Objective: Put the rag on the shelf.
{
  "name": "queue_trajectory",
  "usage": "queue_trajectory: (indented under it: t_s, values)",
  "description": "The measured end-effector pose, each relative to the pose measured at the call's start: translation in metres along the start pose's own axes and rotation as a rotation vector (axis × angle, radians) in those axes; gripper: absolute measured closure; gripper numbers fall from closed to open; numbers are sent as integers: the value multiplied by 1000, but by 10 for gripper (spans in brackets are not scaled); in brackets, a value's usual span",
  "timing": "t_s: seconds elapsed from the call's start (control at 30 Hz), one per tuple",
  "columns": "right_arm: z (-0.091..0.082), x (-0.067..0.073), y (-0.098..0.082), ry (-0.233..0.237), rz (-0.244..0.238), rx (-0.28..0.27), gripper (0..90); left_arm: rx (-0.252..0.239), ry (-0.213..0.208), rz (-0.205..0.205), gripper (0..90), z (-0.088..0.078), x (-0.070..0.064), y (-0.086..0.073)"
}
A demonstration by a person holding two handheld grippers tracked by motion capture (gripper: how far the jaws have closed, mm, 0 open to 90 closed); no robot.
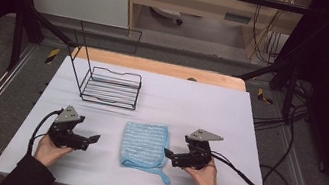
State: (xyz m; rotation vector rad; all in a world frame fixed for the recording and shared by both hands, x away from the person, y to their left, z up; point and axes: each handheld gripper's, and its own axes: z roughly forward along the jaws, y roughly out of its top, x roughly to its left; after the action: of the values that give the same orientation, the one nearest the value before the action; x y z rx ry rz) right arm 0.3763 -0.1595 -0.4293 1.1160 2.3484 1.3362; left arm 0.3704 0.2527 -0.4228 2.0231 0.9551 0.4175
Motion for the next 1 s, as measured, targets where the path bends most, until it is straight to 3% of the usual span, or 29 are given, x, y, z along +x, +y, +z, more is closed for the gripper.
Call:
queue_trajectory:
  t_s: [0.1,0.47,0.83,1.0]
  values:
    - [-2,-2,0,-4,3,-13,37,-1,-4,-7,66,4,-6,8]
    - [-9,-5,-1,-16,-6,-31,34,12,5,29,67,24,-24,36]
    - [-6,-5,-2,-23,-8,-22,32,13,11,-1,81,53,-33,59]
    - [-5,-5,-2,-28,-6,-22,32,46,22,-14,103,68,-34,63]
